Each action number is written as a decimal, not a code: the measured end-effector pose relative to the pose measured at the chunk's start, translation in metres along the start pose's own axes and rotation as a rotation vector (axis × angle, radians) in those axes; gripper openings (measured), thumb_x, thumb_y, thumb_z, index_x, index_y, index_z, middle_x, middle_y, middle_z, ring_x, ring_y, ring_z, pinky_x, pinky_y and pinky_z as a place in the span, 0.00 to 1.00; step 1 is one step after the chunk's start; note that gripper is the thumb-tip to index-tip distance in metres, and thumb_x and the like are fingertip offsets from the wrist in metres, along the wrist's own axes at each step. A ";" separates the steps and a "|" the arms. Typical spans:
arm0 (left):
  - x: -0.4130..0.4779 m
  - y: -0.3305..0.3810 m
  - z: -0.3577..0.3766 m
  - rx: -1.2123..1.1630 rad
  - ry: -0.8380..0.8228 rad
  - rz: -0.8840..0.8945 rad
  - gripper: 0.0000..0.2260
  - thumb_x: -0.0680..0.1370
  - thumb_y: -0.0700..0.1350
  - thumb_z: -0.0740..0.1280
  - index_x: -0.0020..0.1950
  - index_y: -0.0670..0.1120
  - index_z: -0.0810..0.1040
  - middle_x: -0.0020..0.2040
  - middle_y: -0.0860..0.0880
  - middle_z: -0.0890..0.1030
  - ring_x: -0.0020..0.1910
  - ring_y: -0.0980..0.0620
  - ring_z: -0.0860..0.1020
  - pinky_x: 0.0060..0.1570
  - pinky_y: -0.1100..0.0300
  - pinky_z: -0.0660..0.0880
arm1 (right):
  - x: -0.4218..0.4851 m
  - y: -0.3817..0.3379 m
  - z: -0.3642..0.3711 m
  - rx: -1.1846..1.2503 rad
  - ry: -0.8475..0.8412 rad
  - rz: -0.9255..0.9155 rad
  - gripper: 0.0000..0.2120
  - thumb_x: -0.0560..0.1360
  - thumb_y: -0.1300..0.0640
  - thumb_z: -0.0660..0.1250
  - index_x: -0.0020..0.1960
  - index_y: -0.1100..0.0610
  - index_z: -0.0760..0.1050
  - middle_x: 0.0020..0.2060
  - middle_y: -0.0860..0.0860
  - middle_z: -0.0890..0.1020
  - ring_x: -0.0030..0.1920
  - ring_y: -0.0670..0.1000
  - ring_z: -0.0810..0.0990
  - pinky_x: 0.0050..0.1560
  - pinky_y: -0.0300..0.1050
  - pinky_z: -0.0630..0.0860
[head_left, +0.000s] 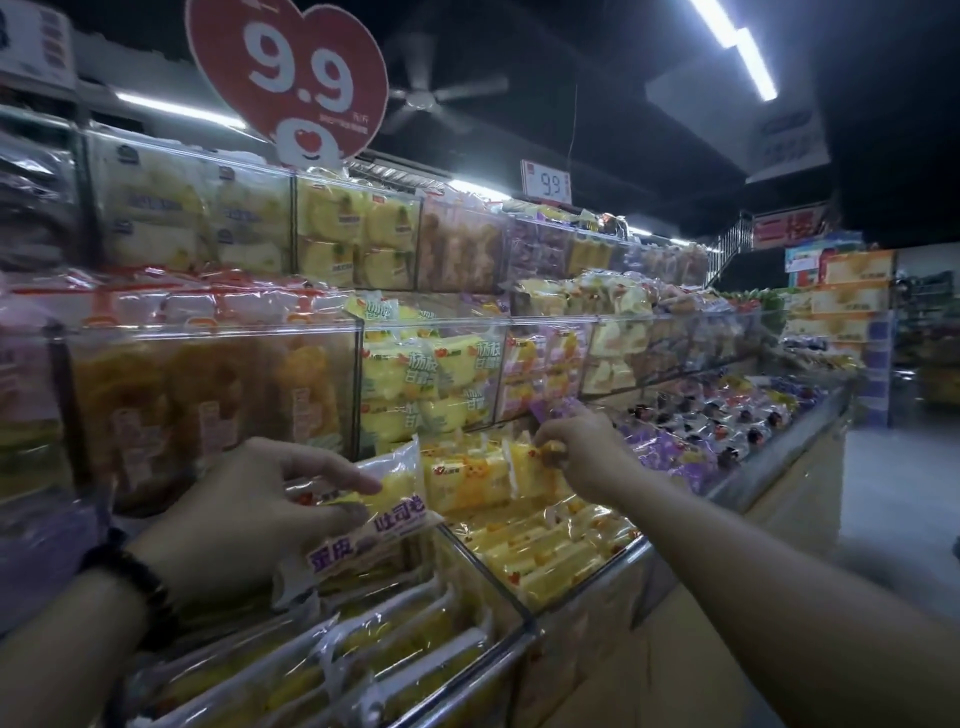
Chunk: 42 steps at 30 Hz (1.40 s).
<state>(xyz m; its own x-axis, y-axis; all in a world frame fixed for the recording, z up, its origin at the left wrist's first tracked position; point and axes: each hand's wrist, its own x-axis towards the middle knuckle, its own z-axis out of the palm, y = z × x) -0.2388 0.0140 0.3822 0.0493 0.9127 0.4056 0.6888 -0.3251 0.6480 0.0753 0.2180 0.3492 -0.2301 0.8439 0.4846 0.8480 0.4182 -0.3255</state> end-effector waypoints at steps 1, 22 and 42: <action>0.000 0.001 -0.003 0.020 -0.006 -0.006 0.10 0.70 0.51 0.80 0.47 0.64 0.88 0.57 0.61 0.84 0.58 0.56 0.82 0.46 0.60 0.83 | 0.000 -0.005 0.000 -0.024 0.017 0.011 0.17 0.77 0.59 0.74 0.59 0.38 0.81 0.66 0.46 0.71 0.66 0.56 0.74 0.63 0.60 0.79; -0.002 -0.001 -0.030 0.148 -0.059 -0.155 0.10 0.74 0.48 0.78 0.45 0.65 0.88 0.57 0.58 0.83 0.50 0.56 0.86 0.49 0.55 0.84 | -0.018 -0.028 -0.002 0.029 -0.078 0.040 0.26 0.78 0.60 0.73 0.73 0.46 0.72 0.70 0.53 0.73 0.54 0.50 0.79 0.48 0.43 0.81; -0.018 -0.001 -0.062 0.243 -0.034 -0.242 0.21 0.69 0.39 0.83 0.57 0.57 0.84 0.53 0.58 0.85 0.54 0.58 0.82 0.55 0.57 0.82 | -0.084 -0.205 0.000 0.366 -0.260 -0.400 0.22 0.75 0.49 0.78 0.67 0.44 0.78 0.52 0.43 0.81 0.49 0.45 0.81 0.48 0.44 0.83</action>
<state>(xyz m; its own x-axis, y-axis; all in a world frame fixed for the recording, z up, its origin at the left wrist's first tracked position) -0.2852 -0.0169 0.4143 -0.1151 0.9653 0.2345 0.8352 -0.0338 0.5489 -0.0791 0.0619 0.3749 -0.6462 0.6321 0.4276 0.4625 0.7701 -0.4394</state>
